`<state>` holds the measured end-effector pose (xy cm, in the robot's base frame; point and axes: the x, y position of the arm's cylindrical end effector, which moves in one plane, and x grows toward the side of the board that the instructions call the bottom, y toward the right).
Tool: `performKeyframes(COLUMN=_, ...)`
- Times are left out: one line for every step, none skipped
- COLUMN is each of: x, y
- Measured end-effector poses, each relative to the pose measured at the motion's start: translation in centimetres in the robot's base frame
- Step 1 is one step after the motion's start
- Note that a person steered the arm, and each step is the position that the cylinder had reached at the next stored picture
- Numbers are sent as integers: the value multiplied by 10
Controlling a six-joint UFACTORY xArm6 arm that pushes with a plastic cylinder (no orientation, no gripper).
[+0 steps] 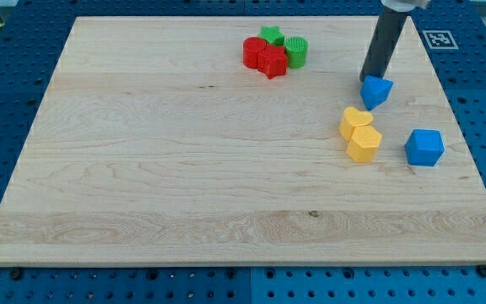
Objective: Push the blue cube towards the blue triangle
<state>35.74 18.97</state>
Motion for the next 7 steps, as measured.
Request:
performKeyframes(x=32, y=2)
performKeyframes(x=37, y=14)
performKeyframes(x=39, y=64)
performKeyframes(x=99, y=98)
performKeyframes(x=137, y=100)
performKeyframes(x=162, y=86)
performKeyframes(x=164, y=82)
